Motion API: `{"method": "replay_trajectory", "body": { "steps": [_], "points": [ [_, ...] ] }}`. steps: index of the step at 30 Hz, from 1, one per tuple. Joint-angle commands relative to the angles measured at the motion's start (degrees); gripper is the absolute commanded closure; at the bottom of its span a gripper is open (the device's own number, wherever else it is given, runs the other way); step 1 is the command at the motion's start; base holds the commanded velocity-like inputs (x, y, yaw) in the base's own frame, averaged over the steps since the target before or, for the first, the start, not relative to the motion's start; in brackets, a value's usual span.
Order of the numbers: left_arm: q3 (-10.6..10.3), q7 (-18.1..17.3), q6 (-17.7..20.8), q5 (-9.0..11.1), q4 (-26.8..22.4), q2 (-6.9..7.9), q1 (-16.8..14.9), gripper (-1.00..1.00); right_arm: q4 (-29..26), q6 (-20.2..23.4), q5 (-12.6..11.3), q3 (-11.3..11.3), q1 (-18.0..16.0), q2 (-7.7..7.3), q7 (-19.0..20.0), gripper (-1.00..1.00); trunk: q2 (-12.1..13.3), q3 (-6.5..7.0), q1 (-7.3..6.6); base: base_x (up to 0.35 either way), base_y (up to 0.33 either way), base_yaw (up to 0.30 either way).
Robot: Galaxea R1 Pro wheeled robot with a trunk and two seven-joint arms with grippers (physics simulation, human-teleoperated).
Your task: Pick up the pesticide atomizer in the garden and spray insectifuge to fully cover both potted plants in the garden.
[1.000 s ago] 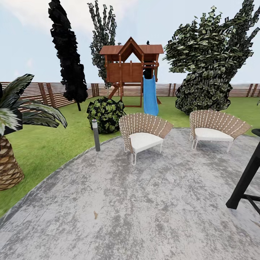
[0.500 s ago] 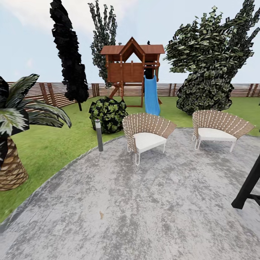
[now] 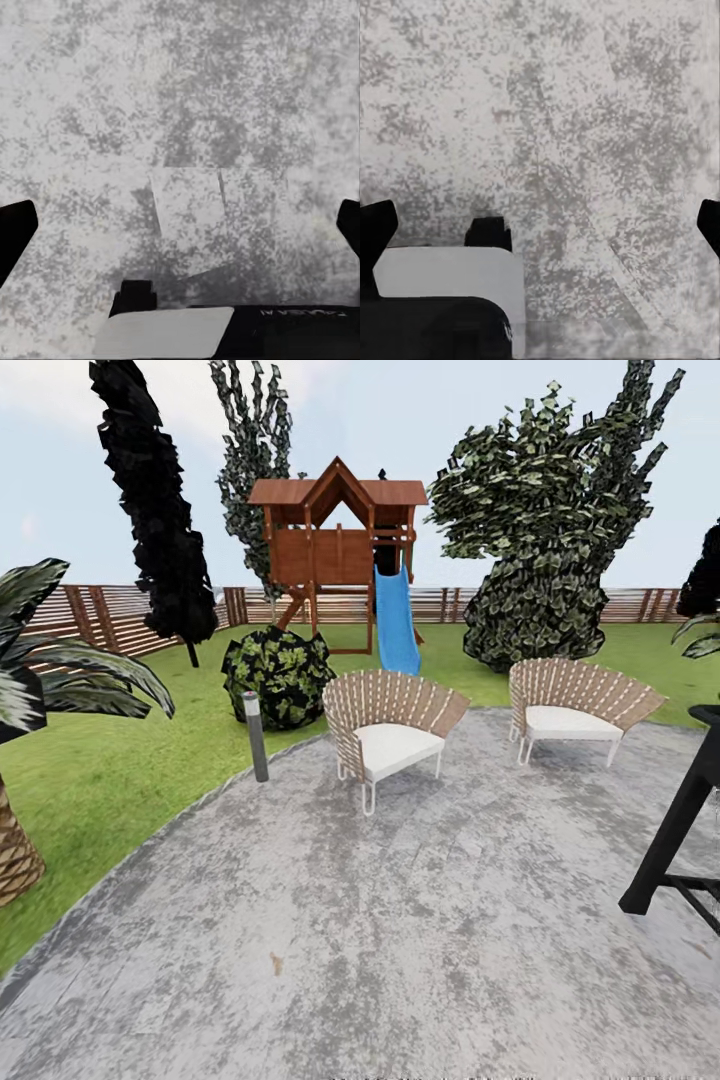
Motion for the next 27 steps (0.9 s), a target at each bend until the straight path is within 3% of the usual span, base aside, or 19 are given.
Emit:
{"method": "replay_trajectory", "body": {
  "steps": [1,2,3,4,5,6,9,12,22,27],
  "points": [
    [-1.4,0.4,0.3,0.1,-10.9,-1.00,0.0,-1.00,-20.0,3.4,0.1,0.1,0.0,0.05,-1.0,-1.00,0.0,-0.06,0.00,0.000,0.000,-0.209],
    [-2.4,0.5,0.5,0.3,-12.2,-1.62,0.0,-1.00,-23.8,5.6,0.2,0.1,0.0,0.09,-2.0,-1.00,0.0,-0.13,0.00,0.000,0.000,-0.210],
    [-3.8,0.5,0.6,1.0,-16.7,-2.87,0.0,-1.00,-31.5,10.1,0.2,0.4,-0.1,0.05,-4.2,-1.00,0.0,-0.20,0.00,0.000,0.000,-0.212],
    [-4.1,0.5,0.6,1.5,-17.6,-3.06,0.0,-1.00,-32.9,10.7,0.3,0.6,-0.1,0.11,-4.6,-1.00,0.0,-0.27,0.00,0.000,0.000,-0.215],
    [-4.7,0.5,-5.9,7.3,-9.7,-3.48,0.0,-1.00,-36.0,11.8,0.5,2.0,-0.1,-0.02,-5.3,-1.00,0.0,-0.33,0.00,0.000,0.000,-0.222],
    [-5.4,0.5,-11.5,8.0,-6.4,-3.57,0.0,-1.00,-36.5,11.9,0.9,2.2,-0.1,-0.09,-5.4,-1.00,0.0,-0.40,0.00,0.000,0.000,-0.223],
    [-7.3,0.5,-15.6,8.4,-2.7,-3.61,0.0,-1.00,-36.7,12.0,1.7,2.3,-0.1,0.01,-5.4,-1.00,0.0,-0.60,0.00,0.000,0.000,-0.223],
    [-7.9,0.5,-16.8,8.7,-0.9,-3.66,0.0,-1.00,-36.8,11.9,2.1,2.4,-0.1,0.13,-5.4,-1.00,0.0,-0.80,0.00,0.000,0.000,-0.223],
    [-7.8,0.5,-17.5,8.9,1.7,-3.47,0.0,-1.00,-37.1,11.8,2.1,2.8,-0.1,0.23,-5.8,-1.00,0.0,-1.37,0.00,0.000,0.000,-0.238],
    [-7.8,0.5,-17.5,8.9,2.8,-3.62,0.0,-1.00,-37.1,12.0,2.1,3.0,-0.1,0.23,-5.8,-1.00,0.0,-1.52,0.00,-0.181,-0.116,-0.276]
  ]
}}
